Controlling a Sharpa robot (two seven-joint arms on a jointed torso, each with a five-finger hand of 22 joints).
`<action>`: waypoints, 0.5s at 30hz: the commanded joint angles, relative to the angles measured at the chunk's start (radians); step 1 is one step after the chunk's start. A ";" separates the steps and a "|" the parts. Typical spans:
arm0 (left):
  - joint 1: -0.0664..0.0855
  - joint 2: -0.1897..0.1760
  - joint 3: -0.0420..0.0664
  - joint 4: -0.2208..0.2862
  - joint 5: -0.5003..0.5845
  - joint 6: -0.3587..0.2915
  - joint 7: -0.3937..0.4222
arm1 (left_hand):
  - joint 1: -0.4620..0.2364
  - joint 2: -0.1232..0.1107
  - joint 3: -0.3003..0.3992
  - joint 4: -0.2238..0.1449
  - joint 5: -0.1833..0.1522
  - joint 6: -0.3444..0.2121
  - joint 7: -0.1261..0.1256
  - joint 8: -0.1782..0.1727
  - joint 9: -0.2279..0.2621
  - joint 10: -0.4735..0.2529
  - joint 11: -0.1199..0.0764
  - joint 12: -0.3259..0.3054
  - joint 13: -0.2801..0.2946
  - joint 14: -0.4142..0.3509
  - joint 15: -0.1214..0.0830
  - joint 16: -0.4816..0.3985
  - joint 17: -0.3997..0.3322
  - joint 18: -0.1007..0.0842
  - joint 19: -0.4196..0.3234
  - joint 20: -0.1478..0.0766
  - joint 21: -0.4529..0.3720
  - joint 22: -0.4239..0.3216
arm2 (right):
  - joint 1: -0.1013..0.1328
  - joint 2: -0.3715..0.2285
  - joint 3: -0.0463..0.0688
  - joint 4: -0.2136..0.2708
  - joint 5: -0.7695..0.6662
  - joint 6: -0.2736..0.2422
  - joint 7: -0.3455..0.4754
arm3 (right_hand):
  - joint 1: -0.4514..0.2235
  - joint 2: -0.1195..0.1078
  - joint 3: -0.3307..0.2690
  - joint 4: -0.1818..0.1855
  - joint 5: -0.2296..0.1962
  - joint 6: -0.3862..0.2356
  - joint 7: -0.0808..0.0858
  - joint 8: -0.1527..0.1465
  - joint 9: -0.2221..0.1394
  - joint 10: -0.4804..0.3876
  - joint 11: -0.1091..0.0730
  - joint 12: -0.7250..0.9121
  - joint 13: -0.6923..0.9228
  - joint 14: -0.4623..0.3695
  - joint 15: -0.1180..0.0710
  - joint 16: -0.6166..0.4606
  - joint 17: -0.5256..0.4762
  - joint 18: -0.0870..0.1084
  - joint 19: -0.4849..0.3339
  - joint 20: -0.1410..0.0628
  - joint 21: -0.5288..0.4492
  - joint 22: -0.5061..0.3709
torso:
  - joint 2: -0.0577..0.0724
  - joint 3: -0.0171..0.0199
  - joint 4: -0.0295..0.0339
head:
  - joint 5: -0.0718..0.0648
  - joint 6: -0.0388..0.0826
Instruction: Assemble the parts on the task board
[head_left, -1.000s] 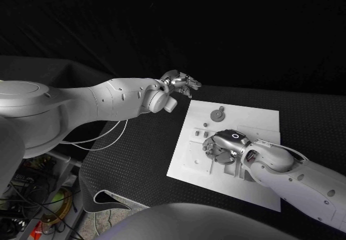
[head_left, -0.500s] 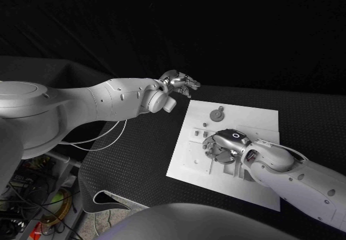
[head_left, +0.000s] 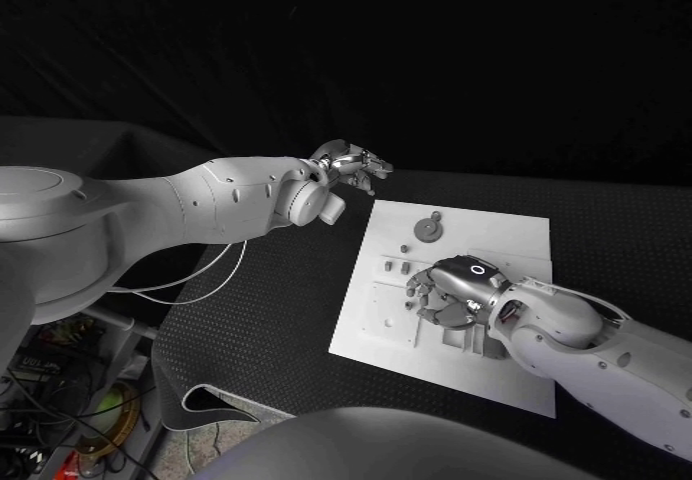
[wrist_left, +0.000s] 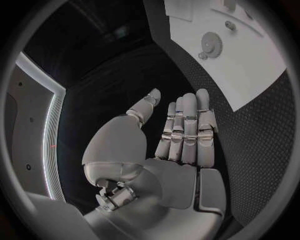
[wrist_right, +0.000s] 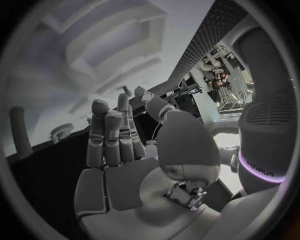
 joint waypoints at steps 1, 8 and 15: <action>0.002 0.002 0.001 -0.002 -0.005 0.005 0.005 | -0.008 -0.001 -0.006 0.000 -0.002 -0.009 -0.001 0.005 -0.001 -0.004 0.000 0.004 0.001 0.008 0.001 -0.004 0.001 0.013 0.006 0.002 -0.005 0.001 | 0.019 -0.023 0.009 0.034 -0.009 -0.009 -0.032 | 0.002 -0.010 -0.005 0.001 0.002 -0.014 0.009 -0.006 -0.002 -0.010 0.000 0.000 0.000 0.003 0.008 0.002 0.001 0.013 0.000 0.002 0.000 0.020 | 0.000 0.0002 -0.0012 | -0.008 0.000; 0.002 0.003 0.001 -0.010 -0.005 0.007 0.006 | -0.006 0.001 -0.005 0.000 -0.002 -0.008 -0.001 0.005 -0.001 -0.004 0.000 0.004 0.001 0.009 0.001 -0.004 0.002 0.014 0.006 0.002 -0.006 0.001 | 0.076 -0.101 0.037 0.110 0.031 0.024 -0.022 | 0.020 -0.007 0.004 -0.001 0.002 -0.037 0.021 -0.018 -0.011 -0.079 0.018 -0.012 -0.028 0.003 0.026 0.005 0.001 0.013 -0.001 0.001 0.001 0.019 | -0.001 0.0018 -0.0013 | -0.023 0.000; 0.002 0.004 0.000 -0.015 -0.005 0.008 0.007 | -0.006 0.001 -0.004 0.000 -0.002 -0.008 -0.001 0.006 -0.001 -0.004 0.000 0.004 0.002 0.009 0.001 -0.004 0.002 0.014 0.006 0.002 -0.006 0.001 | 0.117 -0.160 0.043 0.124 0.025 0.072 -0.029 | 0.029 -0.015 0.008 0.000 0.003 -0.064 0.007 -0.028 -0.027 -0.259 0.068 -0.013 -0.127 -0.010 0.075 0.006 0.000 0.013 -0.015 0.007 -0.003 0.018 | 0.000 0.0022 -0.0010 | -0.067 0.000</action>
